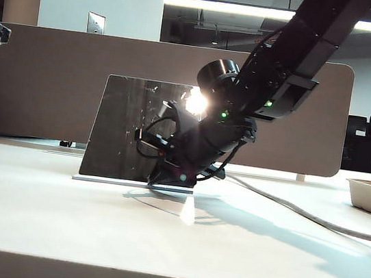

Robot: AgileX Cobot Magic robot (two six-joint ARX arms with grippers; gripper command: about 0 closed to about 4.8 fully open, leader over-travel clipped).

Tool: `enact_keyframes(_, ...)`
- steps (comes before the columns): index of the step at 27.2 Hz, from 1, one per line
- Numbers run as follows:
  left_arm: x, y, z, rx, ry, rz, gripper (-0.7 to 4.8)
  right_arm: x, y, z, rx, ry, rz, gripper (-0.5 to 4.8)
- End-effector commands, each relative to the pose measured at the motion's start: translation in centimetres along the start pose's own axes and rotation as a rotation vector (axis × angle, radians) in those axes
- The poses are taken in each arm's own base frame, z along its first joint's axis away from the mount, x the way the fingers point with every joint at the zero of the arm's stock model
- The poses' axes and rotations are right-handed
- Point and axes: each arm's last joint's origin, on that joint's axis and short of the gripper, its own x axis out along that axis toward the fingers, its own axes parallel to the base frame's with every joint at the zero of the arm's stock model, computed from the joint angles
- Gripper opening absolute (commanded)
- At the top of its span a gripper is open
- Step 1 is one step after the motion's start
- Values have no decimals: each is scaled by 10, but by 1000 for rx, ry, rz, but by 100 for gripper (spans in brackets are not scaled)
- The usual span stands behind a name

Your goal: Push the base of the mirror on the table to move it forward for a short distance.

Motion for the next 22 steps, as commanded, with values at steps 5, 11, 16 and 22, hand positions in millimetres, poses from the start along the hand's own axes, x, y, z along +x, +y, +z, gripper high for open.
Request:
enact_keyframes(5,0,0,1,4,-13,-4,-1,-1,20,-15,-6,142,52,-7)
enact_keyframes(11,0,0,1,4,-13,-4,-1,-11,58,-9,-80,126,74,-7)
enact_keyframes(16,0,0,1,4,-13,-4,-1,-30,85,6,-112,78,101,-7)
enact_keyframes(22,0,0,1,4,-13,-4,-1,-63,96,25,-145,75,64,-7)
